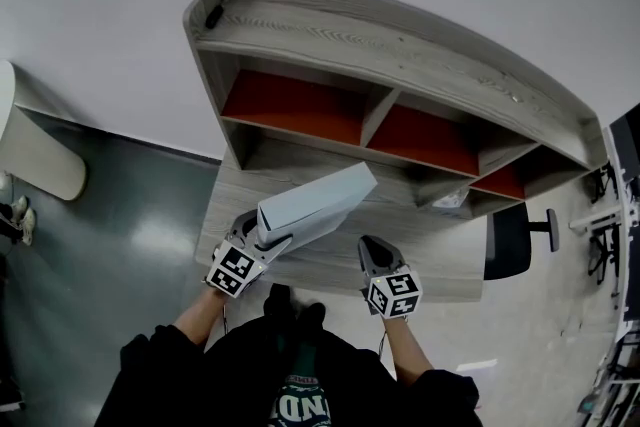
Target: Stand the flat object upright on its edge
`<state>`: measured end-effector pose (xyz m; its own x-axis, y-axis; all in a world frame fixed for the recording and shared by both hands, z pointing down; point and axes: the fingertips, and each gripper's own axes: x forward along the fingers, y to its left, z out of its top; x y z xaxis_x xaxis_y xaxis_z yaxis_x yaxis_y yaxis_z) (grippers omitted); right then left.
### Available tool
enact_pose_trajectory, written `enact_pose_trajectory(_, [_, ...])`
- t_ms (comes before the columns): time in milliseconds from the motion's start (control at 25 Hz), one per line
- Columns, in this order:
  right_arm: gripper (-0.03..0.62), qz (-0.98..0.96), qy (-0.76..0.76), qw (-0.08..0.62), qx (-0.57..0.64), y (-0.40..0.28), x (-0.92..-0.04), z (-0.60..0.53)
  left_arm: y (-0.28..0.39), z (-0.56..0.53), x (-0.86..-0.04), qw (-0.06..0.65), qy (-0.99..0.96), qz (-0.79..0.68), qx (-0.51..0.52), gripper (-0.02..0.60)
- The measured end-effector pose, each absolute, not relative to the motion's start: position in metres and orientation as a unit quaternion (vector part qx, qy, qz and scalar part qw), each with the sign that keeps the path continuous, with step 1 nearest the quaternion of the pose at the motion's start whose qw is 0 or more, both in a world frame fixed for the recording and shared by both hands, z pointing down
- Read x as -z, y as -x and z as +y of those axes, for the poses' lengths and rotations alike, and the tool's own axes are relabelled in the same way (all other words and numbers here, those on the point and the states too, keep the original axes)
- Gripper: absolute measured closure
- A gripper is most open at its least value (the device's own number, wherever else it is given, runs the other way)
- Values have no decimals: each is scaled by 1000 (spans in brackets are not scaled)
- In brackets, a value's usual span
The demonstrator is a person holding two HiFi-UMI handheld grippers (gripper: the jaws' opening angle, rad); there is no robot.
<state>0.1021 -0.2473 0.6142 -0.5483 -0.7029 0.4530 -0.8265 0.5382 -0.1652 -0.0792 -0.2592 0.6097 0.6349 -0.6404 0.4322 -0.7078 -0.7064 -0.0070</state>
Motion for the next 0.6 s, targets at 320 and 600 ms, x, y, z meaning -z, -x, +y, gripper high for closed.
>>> enact_pose_trajectory(320, [554,-875,-427,150,-172,-84,-594,-254,120,-267,-603,80,-868,-450,-192,278])
enact_pose_trajectory(600, [554,-883,-413,151,-162,-74,-582,-259,157,-282,-596,79,-835,-516,-174,281])
